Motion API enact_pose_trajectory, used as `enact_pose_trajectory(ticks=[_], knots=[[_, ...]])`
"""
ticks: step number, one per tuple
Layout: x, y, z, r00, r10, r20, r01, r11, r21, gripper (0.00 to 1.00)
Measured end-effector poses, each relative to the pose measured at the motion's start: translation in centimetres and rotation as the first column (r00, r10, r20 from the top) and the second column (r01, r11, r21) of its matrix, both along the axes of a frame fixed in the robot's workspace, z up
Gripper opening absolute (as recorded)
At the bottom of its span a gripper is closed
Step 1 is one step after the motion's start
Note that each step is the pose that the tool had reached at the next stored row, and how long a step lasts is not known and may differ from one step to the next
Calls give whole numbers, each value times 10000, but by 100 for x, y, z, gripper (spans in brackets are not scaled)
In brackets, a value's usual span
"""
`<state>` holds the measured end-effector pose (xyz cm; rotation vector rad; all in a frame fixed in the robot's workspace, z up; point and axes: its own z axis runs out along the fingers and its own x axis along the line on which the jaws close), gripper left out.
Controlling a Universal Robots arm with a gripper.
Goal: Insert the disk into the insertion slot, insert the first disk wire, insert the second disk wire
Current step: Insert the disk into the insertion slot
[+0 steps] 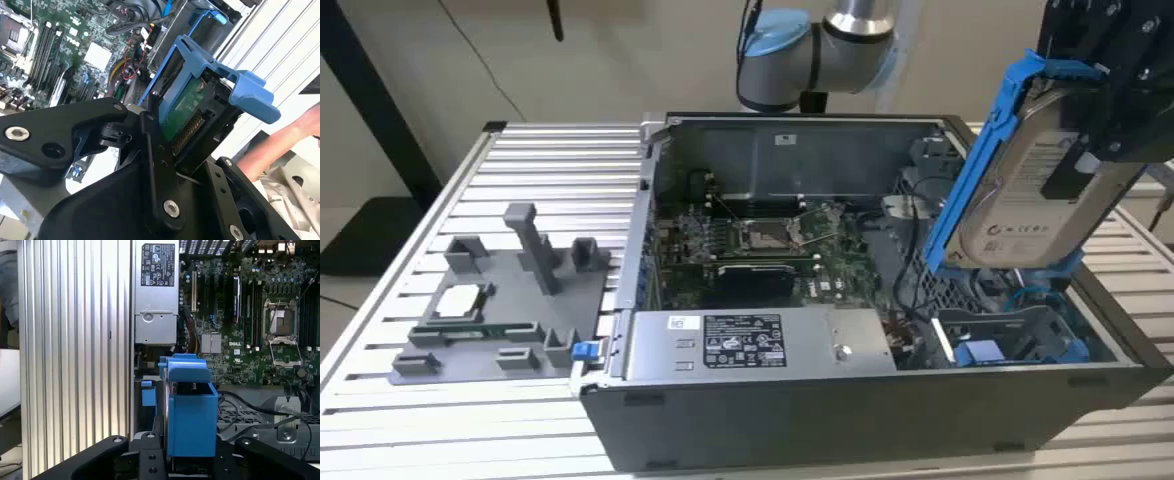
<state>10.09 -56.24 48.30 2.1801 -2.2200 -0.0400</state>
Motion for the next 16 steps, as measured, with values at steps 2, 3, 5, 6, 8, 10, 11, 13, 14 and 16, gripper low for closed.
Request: enact_pose_trajectory(ticks=[2,3,5,6,8,10,11,13,14,16], knots=[[0,0,0,10000,0,0,0,10000,0,0],[0,0,0,10000,0,0,0,10000,0,0],[0,0,0,10000,0,0,0,10000,0,0],[0,0,0,10000,0,0,0,10000,0,0],[0,0,0,10000,0,0,0,10000,-1,0],[0,0,0,10000,0,0,0,10000,0,0],[0,0,0,10000,0,0,0,10000,1,0],[8,-3,-5,10000,1,0,-1,10000,3,0],[15,-7,-7,10000,0,0,0,10000,1,0],[38,-15,-21,10000,-1,0,1,10000,4,0]])
